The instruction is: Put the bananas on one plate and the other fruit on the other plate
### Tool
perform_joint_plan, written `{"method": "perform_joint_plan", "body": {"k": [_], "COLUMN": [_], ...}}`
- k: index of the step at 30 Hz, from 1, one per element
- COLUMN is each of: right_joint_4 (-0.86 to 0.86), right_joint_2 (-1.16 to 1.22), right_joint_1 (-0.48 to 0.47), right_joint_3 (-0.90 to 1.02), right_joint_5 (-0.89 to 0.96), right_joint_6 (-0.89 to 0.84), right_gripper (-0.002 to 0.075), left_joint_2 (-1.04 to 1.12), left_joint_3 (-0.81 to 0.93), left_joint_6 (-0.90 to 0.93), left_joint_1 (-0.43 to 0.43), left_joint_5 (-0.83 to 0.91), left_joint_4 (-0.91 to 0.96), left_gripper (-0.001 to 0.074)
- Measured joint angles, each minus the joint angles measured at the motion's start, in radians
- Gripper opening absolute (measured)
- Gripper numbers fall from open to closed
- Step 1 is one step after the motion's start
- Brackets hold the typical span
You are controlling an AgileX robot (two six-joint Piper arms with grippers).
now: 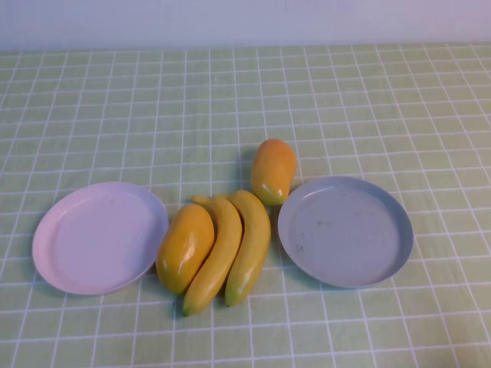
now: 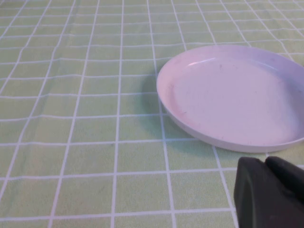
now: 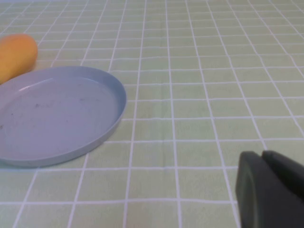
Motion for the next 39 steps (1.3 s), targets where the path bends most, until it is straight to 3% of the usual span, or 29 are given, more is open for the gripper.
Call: {"method": "perform_joint_plan", "body": {"k": [34,39], "right_joint_4": [0.002,0.002], "right_joint_2": [0.0,0.0], "right_joint_1": [0.0,0.0], "right_joint_3": [0.0,0.0], "right_joint_5": [0.0,0.0], "right_joint_6": [0.0,0.0], "right_gripper": [-0.0015,-0.0015], "left_joint_2": [0.0,0.0], "left_joint_3": [0.0,0.0], "left_joint_6": [0.0,-0.044], "left_joint_1": [0.0,0.0], "left_joint_5": [-0.002,-0.029], "left_joint_4": [-0.008,-0.117], "left_gripper": [-0.0002,-0.0002]}}
